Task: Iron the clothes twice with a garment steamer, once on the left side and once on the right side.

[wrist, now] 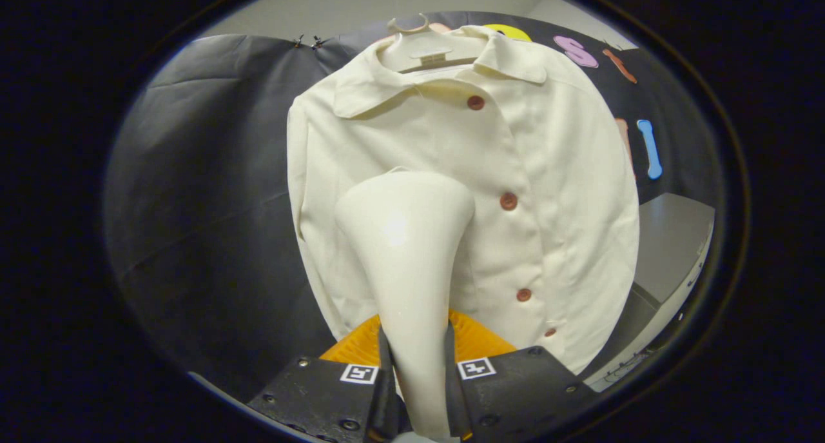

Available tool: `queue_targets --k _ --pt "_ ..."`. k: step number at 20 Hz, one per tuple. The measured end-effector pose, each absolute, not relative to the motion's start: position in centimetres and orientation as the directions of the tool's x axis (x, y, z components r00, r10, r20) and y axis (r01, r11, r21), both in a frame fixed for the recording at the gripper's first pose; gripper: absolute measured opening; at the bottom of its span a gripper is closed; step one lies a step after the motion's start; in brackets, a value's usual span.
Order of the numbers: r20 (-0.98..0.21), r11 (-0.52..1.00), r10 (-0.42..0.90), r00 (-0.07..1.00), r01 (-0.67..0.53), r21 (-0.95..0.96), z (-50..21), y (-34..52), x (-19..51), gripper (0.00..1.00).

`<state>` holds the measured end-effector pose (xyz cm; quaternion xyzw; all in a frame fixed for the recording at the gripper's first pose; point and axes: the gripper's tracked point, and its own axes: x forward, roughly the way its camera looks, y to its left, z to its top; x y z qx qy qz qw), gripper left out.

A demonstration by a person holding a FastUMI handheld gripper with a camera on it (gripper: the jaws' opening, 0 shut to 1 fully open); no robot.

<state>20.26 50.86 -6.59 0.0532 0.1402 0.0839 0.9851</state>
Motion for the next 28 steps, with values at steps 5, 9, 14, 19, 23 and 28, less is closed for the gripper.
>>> queue_targets --k 5,9,14,19,23,28 --pt "-0.306 0.987 0.155 0.939 -0.137 0.079 -9.4 50.7 20.1 0.31" --pt "-0.350 0.988 0.146 0.925 -0.151 0.014 -13.2 50.6 20.0 0.31" --pt "-0.391 0.988 0.127 0.911 -0.152 -0.036 -17.1 50.2 19.5 0.31" --pt "-0.424 0.985 0.117 0.898 -0.160 -0.067 -20.4 49.5 19.3 0.31" --pt "-0.448 0.977 0.115 0.887 -0.183 -0.112 -23.6 48.6 19.1 0.31" --pt "-0.516 0.966 0.076 0.853 -0.191 -0.174 -28.2 47.0 18.6 0.32"
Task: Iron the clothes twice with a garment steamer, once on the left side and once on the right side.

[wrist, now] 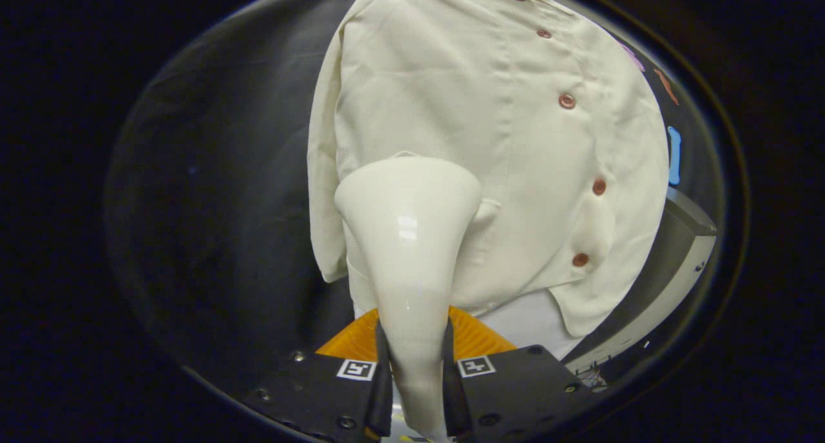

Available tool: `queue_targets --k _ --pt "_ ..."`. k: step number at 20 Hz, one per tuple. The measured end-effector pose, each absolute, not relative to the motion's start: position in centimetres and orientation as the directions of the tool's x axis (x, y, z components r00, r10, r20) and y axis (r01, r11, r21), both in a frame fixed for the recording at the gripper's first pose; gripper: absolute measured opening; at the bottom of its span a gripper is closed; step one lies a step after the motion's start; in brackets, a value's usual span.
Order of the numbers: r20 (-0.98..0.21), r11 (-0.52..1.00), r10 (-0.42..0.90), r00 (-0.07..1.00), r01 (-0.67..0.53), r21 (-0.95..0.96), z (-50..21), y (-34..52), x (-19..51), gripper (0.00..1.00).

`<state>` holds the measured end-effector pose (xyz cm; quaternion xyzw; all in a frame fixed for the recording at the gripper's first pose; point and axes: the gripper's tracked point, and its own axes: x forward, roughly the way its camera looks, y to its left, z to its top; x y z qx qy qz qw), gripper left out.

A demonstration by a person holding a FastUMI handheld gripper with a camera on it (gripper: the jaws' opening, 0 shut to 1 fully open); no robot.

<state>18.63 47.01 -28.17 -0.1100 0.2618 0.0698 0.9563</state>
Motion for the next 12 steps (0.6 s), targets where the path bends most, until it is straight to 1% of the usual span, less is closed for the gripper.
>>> queue_targets --k 4,6,12 --pt "-0.550 0.956 0.057 0.833 -0.204 -0.210 -31.1 46.2 18.2 0.32" --pt "-0.582 0.956 0.061 0.811 -0.214 -0.199 -32.6 45.9 17.7 0.32" --pt "-0.627 0.952 0.060 0.777 -0.233 -0.197 -34.5 44.8 16.4 0.32"
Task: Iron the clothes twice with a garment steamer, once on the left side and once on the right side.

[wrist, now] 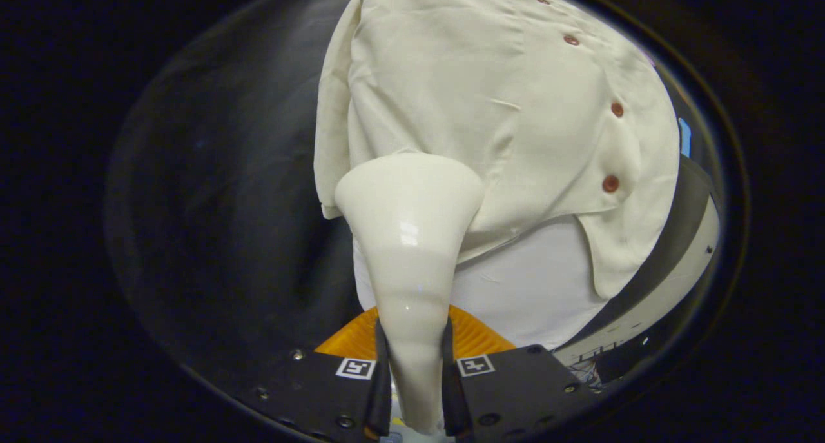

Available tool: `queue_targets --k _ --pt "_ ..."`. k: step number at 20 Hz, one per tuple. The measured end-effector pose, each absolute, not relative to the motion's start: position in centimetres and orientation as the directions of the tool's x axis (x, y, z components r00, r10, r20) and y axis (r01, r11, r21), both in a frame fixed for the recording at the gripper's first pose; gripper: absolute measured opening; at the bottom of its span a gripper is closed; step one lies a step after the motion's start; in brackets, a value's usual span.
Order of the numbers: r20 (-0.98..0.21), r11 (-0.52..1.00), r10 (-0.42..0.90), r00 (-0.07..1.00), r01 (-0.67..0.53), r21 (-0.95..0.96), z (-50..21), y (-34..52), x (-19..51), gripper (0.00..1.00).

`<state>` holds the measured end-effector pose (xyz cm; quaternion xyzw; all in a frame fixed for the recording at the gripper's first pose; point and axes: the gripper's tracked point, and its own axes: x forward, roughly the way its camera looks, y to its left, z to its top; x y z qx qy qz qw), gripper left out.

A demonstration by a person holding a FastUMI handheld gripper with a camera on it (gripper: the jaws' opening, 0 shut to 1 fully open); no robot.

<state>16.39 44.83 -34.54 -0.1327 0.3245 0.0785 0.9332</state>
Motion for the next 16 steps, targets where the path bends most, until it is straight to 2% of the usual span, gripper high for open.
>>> queue_targets --k 9,16 --pt "-0.639 0.941 0.051 0.767 -0.251 -0.227 -32.6 41.9 10.8 0.31" --pt "-0.603 0.953 0.106 0.791 -0.254 -0.166 -26.7 41.9 7.1 0.32"
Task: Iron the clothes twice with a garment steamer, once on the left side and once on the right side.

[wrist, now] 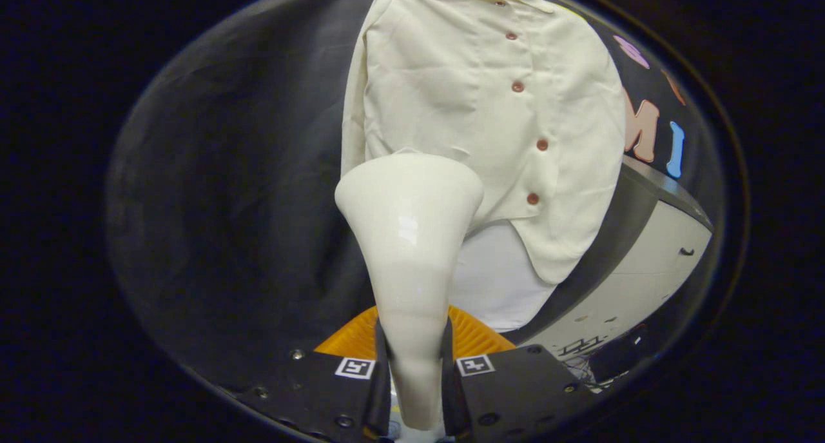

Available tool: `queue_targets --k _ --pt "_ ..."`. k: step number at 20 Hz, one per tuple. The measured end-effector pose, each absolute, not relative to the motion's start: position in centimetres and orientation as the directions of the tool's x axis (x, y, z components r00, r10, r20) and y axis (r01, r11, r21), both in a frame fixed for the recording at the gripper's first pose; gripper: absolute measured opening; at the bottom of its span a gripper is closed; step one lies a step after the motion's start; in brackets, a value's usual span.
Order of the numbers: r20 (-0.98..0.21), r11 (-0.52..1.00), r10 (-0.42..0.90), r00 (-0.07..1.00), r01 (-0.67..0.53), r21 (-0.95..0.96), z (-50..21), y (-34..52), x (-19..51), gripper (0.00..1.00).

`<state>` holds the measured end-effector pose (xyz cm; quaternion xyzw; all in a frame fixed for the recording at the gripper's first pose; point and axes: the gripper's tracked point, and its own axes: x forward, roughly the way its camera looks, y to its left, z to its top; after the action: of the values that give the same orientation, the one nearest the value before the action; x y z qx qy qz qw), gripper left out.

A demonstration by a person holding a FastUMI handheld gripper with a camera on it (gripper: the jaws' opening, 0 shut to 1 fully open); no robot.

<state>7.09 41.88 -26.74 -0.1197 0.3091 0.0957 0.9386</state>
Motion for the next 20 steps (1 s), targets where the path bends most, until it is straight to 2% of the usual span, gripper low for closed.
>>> queue_targets --k 11,20 --pt "-0.476 0.969 0.177 0.861 -0.237 -0.070 -12.8 40.4 4.5 0.33" --pt "-0.390 0.984 0.168 0.906 -0.178 0.011 -4.0 37.3 9.7 0.33"
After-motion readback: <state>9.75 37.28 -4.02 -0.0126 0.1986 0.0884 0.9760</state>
